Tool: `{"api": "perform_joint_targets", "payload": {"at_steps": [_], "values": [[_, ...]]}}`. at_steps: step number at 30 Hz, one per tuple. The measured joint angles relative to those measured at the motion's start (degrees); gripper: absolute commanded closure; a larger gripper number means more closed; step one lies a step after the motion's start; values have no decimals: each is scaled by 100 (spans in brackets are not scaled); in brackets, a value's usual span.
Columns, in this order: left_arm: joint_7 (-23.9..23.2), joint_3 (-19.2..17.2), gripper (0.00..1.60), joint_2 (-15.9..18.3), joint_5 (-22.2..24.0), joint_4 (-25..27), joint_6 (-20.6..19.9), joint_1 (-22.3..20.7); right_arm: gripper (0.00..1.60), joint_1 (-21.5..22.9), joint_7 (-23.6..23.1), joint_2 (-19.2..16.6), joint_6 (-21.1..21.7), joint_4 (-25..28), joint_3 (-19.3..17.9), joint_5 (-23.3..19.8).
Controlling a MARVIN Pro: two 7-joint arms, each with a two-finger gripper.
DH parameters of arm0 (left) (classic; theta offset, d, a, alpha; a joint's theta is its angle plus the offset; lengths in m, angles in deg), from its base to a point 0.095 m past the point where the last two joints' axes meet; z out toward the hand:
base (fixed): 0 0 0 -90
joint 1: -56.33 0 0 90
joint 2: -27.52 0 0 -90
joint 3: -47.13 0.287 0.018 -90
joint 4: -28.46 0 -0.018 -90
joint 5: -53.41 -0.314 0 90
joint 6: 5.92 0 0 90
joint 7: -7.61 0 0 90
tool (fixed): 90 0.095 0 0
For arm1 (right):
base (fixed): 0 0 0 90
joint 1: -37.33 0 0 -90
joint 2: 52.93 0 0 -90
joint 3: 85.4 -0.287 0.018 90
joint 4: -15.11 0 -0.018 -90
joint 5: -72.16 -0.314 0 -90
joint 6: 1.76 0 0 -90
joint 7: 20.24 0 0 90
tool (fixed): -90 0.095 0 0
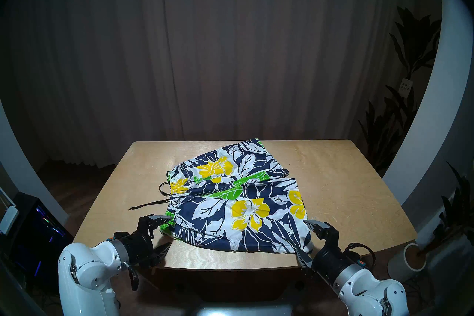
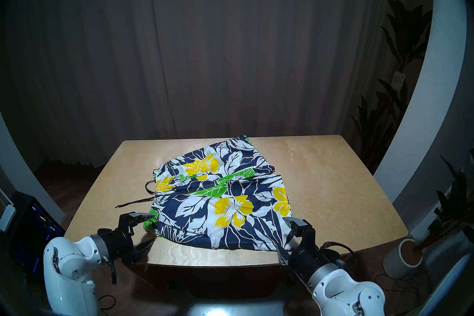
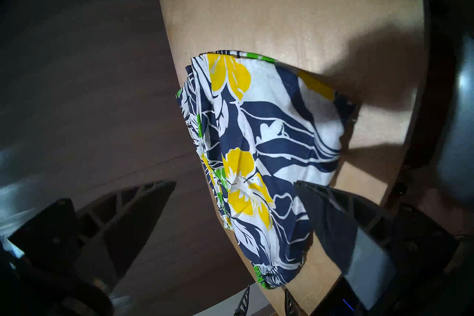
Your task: Fold the pants in half lengthwise, then in half again, and set them down flat
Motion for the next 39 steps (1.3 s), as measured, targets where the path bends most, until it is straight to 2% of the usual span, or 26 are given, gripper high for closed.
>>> {"api": "perform_joint_targets", "payload": {"at_steps": [7, 23, 32, 39], "values": [[-6, 110, 0, 128, 111, -195, -19, -140, 0, 8, 152, 12, -14, -29, -37, -33], [49, 292, 0, 525, 478, -466, 60, -240, 0, 272, 588, 106, -390, -215, 120, 181], [175, 380, 0, 706, 690, -518, 192, -238, 0, 209, 722, 52, -326, -210, 51, 128], [231, 443, 0, 801, 674, -470, 250, -192, 0, 173, 732, -5, -238, -199, -17, 46]]}}
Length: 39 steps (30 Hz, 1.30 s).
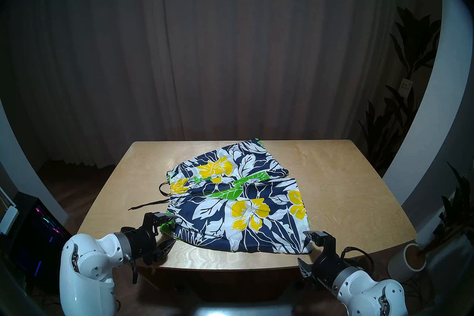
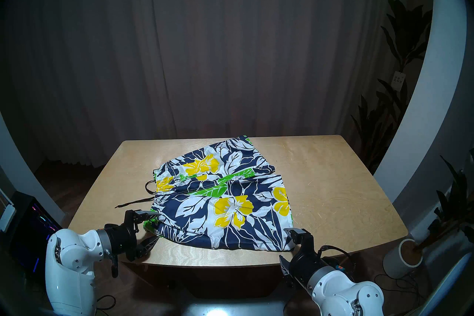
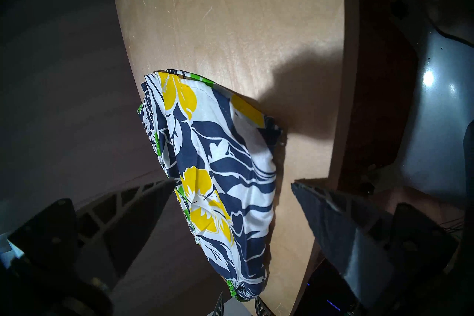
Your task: Fold the pants in half lengthwise, then in half again, and set them down flat
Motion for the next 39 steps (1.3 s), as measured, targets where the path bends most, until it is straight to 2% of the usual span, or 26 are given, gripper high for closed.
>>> {"api": "perform_joint_targets", "payload": {"at_steps": [9, 17, 27, 39], "values": [[122, 92, 0, 123, -38, 136, 118, 52, 0, 146, -75, -16, 12, -163, 34, -21], [227, 222, 0, 300, -39, 62, 201, -22, 0, 400, -147, 34, -156, -344, 140, 107], [282, 447, 0, 530, -39, -160, 270, -318, 0, 684, -147, 77, -354, -526, 233, 249], [291, 601, 0, 702, -29, -365, 285, -562, 0, 736, -40, 5, -618, -547, 353, 308]]}}
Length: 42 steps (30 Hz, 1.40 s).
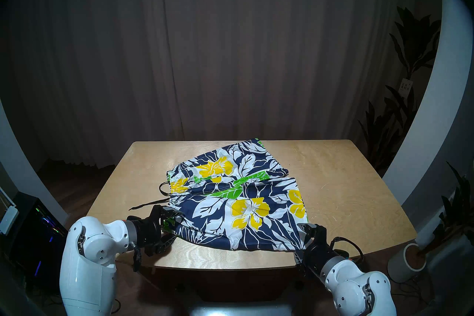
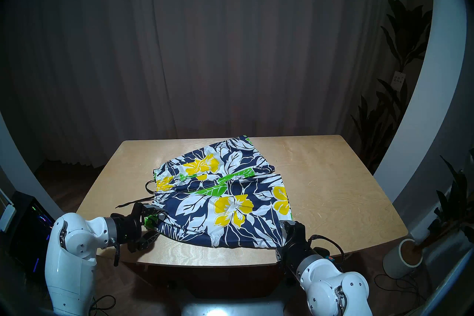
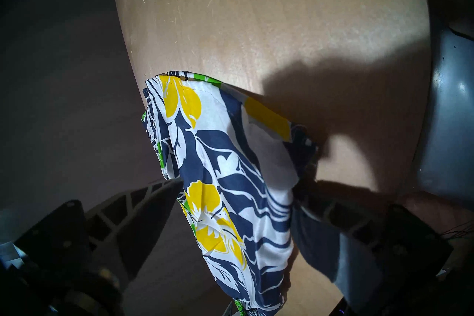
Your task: Fold the pants in half lengthwise, then in half again, and set them down flat
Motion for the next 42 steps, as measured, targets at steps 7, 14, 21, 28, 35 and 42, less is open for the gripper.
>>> {"api": "perform_joint_targets", "payload": {"at_steps": [7, 14, 21, 28, 35, 42], "values": [[-4, 37, 5, 41, -23, -14, 21, -21, 0, 6, -5, -79, -131, 3, 66, 0], [-5, 51, 103, 46, -141, -76, 77, 0, 39, 11, 13, -141, -209, -17, 110, 4], [-19, 45, 105, 16, -262, -62, 137, 46, 87, 327, -79, -159, -298, -373, 95, 39], [-18, 25, 123, -38, -332, 38, 186, 88, 146, 495, -20, -192, -328, -435, 3, -10], [-58, -5, 160, -98, -411, 95, 229, 111, 160, 618, 21, -230, -319, -449, -20, -94], [-104, -66, 160, -136, -466, 195, 256, 85, 160, 711, 41, -247, -293, -353, -13, -166]]}}
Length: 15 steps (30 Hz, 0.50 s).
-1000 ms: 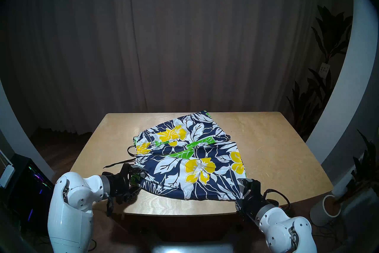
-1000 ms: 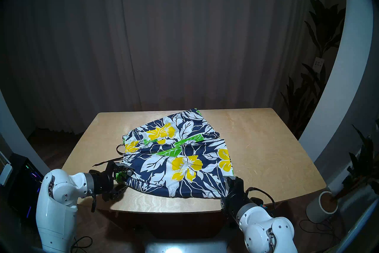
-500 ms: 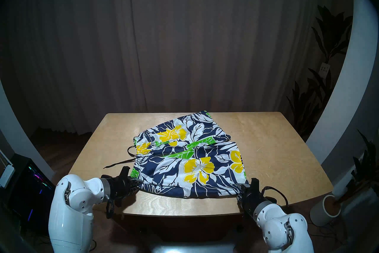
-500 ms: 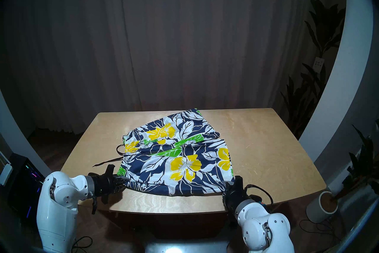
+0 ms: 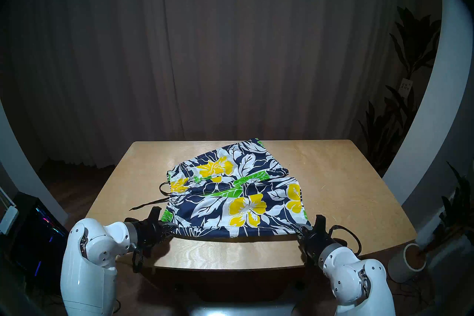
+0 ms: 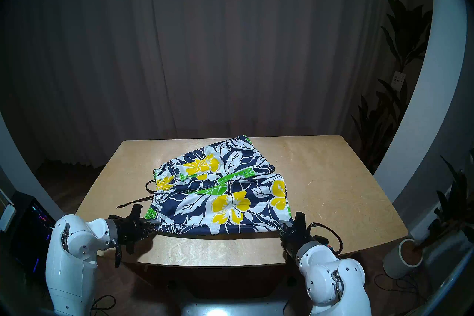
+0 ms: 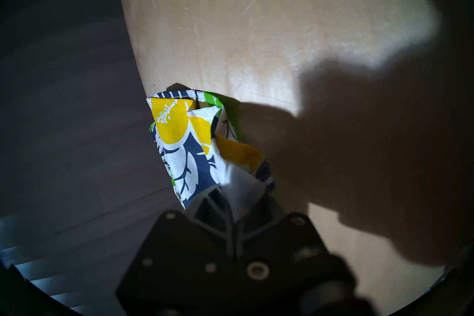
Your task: Fold the pants in half lengthwise, then in half again, and set them down flat
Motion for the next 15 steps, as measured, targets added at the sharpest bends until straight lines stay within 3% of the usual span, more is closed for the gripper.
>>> {"api": "perform_joint_targets", "payload": {"at_steps": [15], "values": [[-109, -122, 160, 27, 127, 390, 83, -343, 160, 456, -12, -73, 51, 230, 2, -88]]}}
